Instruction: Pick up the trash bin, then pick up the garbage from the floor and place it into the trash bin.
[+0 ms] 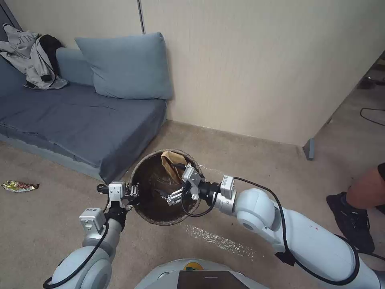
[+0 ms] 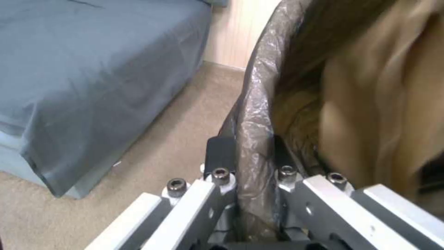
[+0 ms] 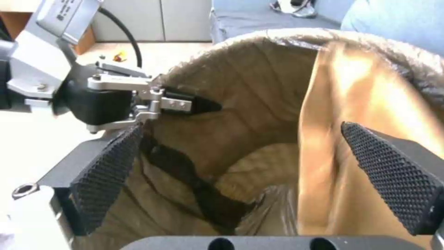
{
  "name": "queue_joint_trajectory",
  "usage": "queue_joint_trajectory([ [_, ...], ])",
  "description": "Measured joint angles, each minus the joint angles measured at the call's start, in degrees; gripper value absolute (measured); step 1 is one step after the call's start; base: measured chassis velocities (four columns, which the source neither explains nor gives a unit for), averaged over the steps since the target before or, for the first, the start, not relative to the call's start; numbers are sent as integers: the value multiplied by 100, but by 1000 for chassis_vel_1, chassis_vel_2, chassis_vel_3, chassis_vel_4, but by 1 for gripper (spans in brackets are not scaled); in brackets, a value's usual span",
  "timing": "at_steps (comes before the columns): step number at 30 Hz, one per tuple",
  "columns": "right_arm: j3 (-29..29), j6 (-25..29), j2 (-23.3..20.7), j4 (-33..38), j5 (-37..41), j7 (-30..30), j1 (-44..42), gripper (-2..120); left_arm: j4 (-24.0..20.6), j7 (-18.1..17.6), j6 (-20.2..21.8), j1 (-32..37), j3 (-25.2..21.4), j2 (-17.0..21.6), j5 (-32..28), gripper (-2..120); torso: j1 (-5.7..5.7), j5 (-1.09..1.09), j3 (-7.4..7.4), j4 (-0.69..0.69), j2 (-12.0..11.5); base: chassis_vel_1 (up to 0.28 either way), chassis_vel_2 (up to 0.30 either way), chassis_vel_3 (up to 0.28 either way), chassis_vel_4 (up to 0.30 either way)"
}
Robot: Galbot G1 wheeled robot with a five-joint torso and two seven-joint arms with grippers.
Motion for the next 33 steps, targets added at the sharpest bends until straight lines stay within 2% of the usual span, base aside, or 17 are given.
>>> queue_joint_trajectory([
  [21,172,9,32,194,98,3,-100,100,0,6,4,-21,13,3,-4,2,0,0,0,0,0,0,0,0,0],
  [33,1412,278,6,524,240,122,-888,100,1,-17,1,-36,-18,-54,-12,2,0,0,0,1,0,0,0,0,0],
])
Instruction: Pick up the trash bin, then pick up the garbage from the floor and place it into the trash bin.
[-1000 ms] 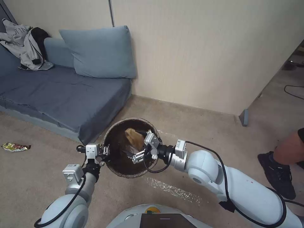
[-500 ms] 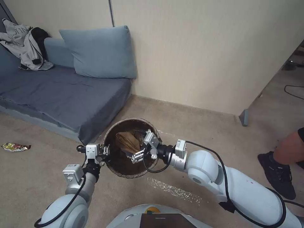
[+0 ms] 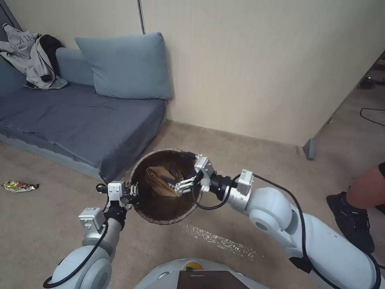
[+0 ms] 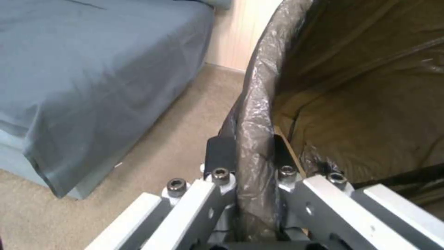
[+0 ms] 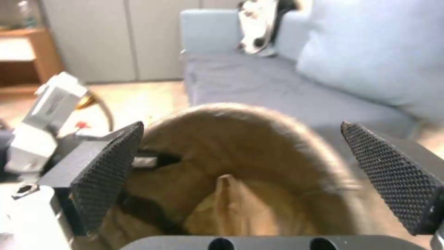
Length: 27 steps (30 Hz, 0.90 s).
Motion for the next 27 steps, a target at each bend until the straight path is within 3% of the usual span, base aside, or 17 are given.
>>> queue_joint_trajectory([
  [6,826,367,112,184,-207,334,-1050,100,26,-22,-7,-26,-16,-53,-4,2,0,-1,0,-3,0,0,0,0,0],
  [14,1124,914,484,-93,-924,786,-1526,100,23,-36,-12,-26,-16,-125,-7,2,0,-1,0,2,0,0,0,0,0],
  [24,1715,1957,1290,-303,-1959,1089,-2766,100,7,-84,-32,41,-55,-165,-8,2,0,0,-1,0,0,0,0,0,0],
  [27,2024,2306,1770,-317,-2518,1135,-3389,100,6,-90,-44,52,-65,-202,-2,2,0,-1,0,-2,0,0,0,0,0],
])
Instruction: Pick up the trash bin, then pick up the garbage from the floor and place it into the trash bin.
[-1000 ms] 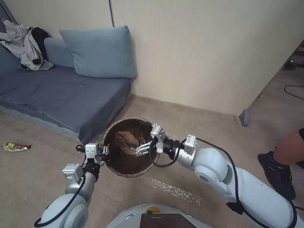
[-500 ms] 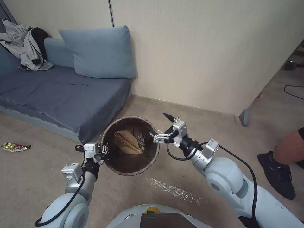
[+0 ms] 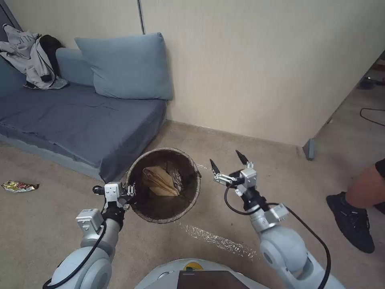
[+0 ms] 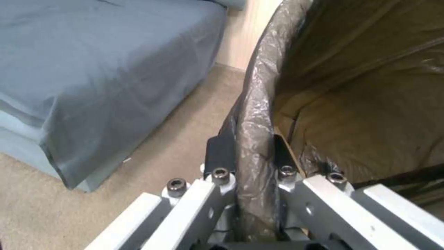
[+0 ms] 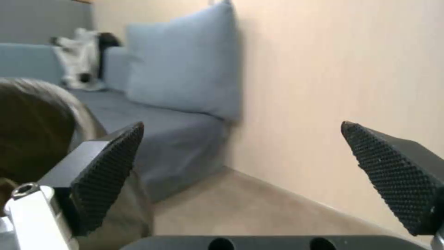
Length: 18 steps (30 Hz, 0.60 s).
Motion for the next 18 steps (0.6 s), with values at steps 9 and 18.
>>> queue_joint_trajectory([
  [9,121,718,788,-86,-1006,361,-1022,100,-4,0,-2,33,-7,-18,16,2,0,-1,0,1,0,0,0,0,0],
  [18,421,1120,1043,-211,-1251,541,-1271,100,-7,-18,-20,126,-48,-63,87,2,0,0,0,2,0,0,0,0,0],
])
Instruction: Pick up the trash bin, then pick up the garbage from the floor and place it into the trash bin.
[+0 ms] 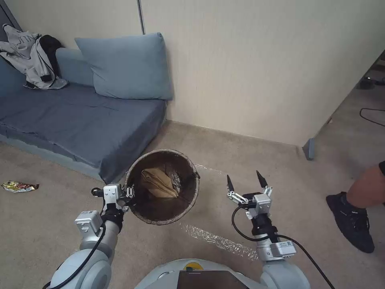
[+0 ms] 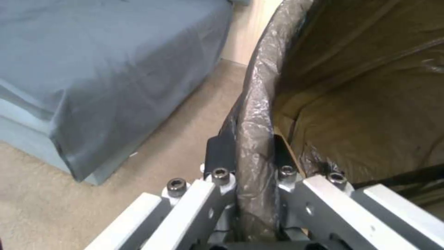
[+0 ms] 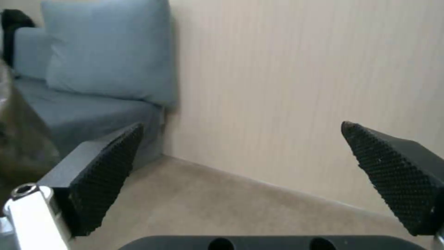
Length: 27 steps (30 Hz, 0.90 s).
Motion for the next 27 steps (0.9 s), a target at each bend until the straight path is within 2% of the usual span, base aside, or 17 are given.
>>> queue_joint_trajectory([
  [9,254,336,225,-80,-90,151,-190,100,0,-41,-100,49,-13,-33,139,2,0,0,0,-1,0,0,0,0,0],
  [27,316,233,200,-78,-49,158,-116,100,-1,90,-64,42,-3,-12,284,2,0,0,0,-1,0,0,0,0,0],
])
